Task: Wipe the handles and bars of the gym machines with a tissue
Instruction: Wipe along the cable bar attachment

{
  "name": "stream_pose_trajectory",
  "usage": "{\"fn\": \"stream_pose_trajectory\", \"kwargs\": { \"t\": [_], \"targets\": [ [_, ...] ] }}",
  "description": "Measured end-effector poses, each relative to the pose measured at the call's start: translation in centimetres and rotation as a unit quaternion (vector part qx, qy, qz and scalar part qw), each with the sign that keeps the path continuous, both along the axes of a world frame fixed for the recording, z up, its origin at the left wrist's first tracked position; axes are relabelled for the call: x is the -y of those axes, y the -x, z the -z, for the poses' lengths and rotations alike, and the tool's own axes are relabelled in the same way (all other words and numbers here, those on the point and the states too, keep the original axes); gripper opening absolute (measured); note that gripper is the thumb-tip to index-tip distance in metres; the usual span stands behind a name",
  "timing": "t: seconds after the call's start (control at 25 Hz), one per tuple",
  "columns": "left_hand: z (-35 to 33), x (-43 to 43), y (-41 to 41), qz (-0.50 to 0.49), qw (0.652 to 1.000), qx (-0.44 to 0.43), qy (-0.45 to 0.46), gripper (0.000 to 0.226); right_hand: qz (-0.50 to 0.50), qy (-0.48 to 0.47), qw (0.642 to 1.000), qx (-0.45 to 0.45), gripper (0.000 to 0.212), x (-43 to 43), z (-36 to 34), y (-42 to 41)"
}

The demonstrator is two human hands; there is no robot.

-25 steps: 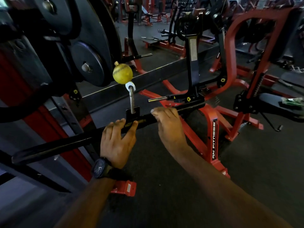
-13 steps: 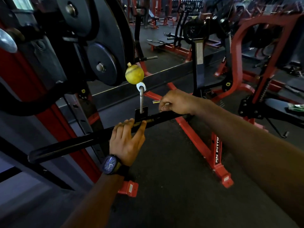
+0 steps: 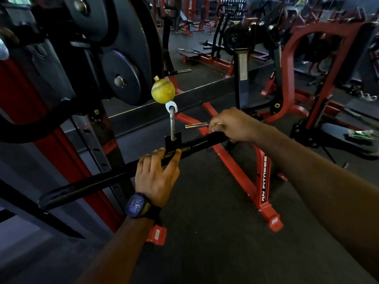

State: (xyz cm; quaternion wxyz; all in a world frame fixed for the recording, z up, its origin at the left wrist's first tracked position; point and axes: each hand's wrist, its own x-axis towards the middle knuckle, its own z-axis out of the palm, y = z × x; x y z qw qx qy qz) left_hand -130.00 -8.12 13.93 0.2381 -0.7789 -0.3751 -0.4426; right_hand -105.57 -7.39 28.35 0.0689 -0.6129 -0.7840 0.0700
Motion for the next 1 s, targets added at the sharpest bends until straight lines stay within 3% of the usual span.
{"fn": "stream_pose_trajectory", "kwargs": {
  "t": [0.12, 0.24, 0.32, 0.4, 0.48, 0.72, 0.84, 0.92, 1.0],
  "targets": [
    [0.2, -0.3, -0.2, -0.004, 1.000, -0.007, -0.002, 0.036, 0.007, -0.021, 0.999, 0.038, 0.016, 0.4, 0.2, -1.7],
    [0.5, -0.5, -0.1, -0.002, 1.000, -0.009, -0.009, 0.037, 0.074, -0.063, 0.995, -0.003, 0.016, 0.8, 0.2, -3.1],
    [0.5, -0.5, -0.2, -0.005, 1.000, -0.008, -0.006, 0.039, 0.022, -0.078, 0.996, -0.032, 0.015, 1.2, 0.6, -1.6],
    [0.5, -0.4, -0.3, 0.002, 1.000, -0.006, 0.006, 0.041, -0.041, -0.090, 0.995, 0.007, 0.015, 1.7, 1.2, -0.2],
    [0.5, -0.3, -0.4, 0.007, 1.000, -0.001, 0.005, 0.039, -0.011, -0.111, 0.994, 0.020, 0.017, 1.5, 0.9, -1.2],
    [-0.1, 0.1, -0.7, 0.004, 1.000, 0.024, 0.018, 0.037, 0.021, -0.070, 0.995, 0.067, 0.010, 1.6, 0.5, -4.0],
    [0.0, 0.3, -0.6, -0.009, 0.999, 0.030, 0.016, 0.037, 0.110, -0.127, 0.985, -0.033, 0.014, 1.9, 0.5, -4.9],
    [-0.1, 0.2, -0.9, -0.014, 0.999, 0.040, 0.021, 0.037, 0.061, -0.094, 0.993, -0.031, 0.016, 2.5, 0.6, -3.6],
    [-0.1, 0.2, -1.0, -0.007, 0.999, 0.040, 0.028, 0.038, 0.073, -0.064, 0.995, -0.009, 0.015, 2.5, 0.3, -4.0]
  ]
}}
